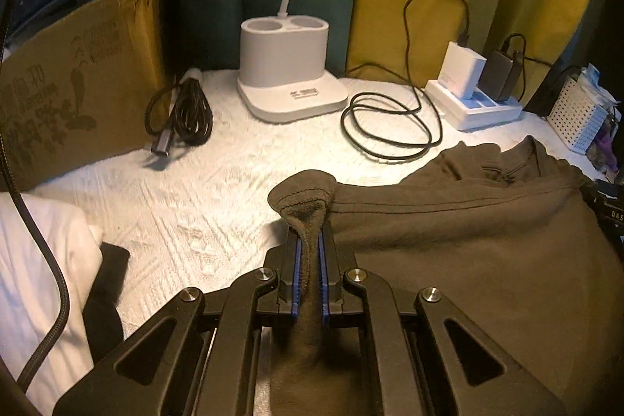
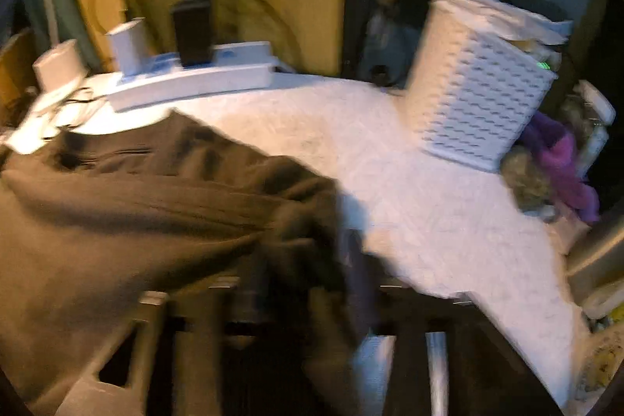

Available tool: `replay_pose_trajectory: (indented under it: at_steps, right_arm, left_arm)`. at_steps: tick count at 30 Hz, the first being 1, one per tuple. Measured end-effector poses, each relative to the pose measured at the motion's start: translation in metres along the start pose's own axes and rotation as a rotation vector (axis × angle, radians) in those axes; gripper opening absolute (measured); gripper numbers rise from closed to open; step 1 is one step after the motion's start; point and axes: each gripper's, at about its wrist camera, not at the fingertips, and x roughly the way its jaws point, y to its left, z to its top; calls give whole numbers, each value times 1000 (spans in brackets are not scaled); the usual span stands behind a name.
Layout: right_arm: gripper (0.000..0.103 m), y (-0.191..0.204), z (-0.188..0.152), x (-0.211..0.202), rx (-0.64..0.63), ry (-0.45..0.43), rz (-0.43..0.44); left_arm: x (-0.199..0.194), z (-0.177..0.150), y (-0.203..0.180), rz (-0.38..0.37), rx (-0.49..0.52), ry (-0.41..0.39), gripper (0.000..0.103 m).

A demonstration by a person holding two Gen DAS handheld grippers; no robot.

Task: Fold small clothes
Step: 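Lower the folded hem near the collar and open both tools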

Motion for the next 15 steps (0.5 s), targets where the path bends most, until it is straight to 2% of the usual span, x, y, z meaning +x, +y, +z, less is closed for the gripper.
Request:
replay_pose_trajectory:
  at_steps: [1, 8, 15]
  right_arm:
    - [85, -5, -1, 1, 17, -1, -26]
    - [85, -44, -11, -21, 117, -23, 58]
    - [85, -75, -31, -62, 174, -72, 54]
  left_arm:
    - [1, 0, 1, 4, -3, 1, 6]
    - [-10, 4, 7, 32, -8, -18, 6]
    - [-19, 5, 8, 31, -3, -33, 6]
